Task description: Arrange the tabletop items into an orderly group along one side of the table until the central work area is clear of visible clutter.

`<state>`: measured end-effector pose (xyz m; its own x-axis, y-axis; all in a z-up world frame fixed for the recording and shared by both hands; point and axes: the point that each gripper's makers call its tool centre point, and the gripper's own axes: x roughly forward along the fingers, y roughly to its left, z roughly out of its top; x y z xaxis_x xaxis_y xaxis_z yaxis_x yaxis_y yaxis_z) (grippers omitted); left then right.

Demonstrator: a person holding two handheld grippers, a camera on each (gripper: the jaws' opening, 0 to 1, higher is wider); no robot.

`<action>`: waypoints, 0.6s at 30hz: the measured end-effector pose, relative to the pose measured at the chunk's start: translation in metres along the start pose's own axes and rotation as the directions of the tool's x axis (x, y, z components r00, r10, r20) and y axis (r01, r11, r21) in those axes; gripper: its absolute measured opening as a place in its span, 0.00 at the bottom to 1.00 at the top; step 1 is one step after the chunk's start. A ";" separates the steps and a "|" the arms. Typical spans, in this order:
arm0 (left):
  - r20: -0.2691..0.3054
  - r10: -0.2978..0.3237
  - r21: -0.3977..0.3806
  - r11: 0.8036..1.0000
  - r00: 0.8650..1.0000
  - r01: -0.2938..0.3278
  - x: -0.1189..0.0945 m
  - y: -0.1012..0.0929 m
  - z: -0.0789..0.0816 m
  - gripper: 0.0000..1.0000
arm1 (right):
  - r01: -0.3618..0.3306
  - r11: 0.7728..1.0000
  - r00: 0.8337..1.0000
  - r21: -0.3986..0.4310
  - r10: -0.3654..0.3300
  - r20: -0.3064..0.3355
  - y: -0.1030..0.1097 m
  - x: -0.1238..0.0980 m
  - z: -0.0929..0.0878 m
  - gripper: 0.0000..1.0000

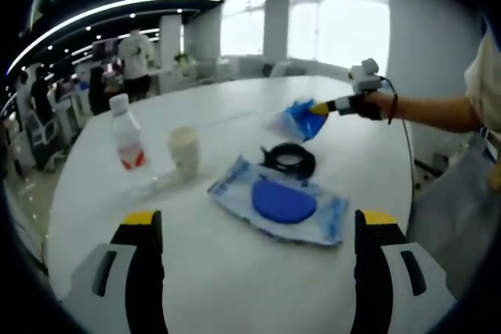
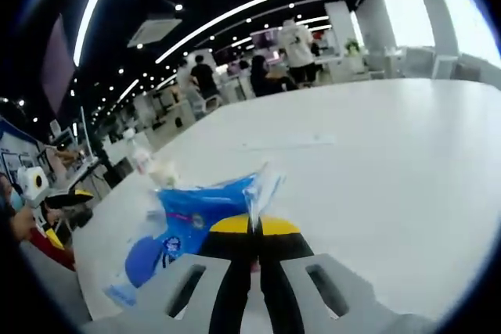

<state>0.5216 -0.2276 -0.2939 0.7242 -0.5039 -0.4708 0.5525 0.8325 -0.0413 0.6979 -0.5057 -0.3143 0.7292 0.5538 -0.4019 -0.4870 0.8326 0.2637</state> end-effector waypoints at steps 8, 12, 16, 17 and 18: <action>-0.013 0.006 -0.008 1.000 1.000 -0.006 0.001 0.003 -0.005 0.99 | 0.036 0.999 0.999 -0.015 -0.035 0.006 -0.021 0.004 0.007 0.02; -0.023 0.003 -0.010 1.000 1.000 -0.003 0.002 0.003 -0.009 0.99 | 0.060 0.998 0.998 -0.031 -0.060 0.006 -0.033 0.007 0.010 0.02; -0.035 -0.011 -0.004 1.000 0.999 0.010 0.005 0.000 -0.011 0.99 | 0.074 0.997 0.997 -0.013 -0.074 0.016 -0.045 0.010 0.014 0.02; -0.037 -0.011 -0.005 1.000 0.999 0.011 0.005 0.000 -0.012 0.99 | 0.079 0.997 0.997 -0.016 -0.078 0.016 -0.049 0.011 0.014 0.02; -0.039 -0.013 -0.008 1.000 0.999 0.013 0.005 0.000 -0.013 0.99 | 0.082 0.996 0.997 -0.017 -0.082 0.015 -0.051 0.012 0.014 0.02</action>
<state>0.5199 -0.2271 -0.3076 0.7001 -0.5055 -0.5043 0.5583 0.8278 -0.0547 0.7382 -0.5414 -0.3201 0.7735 0.4838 -0.4093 -0.4338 0.8751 0.2145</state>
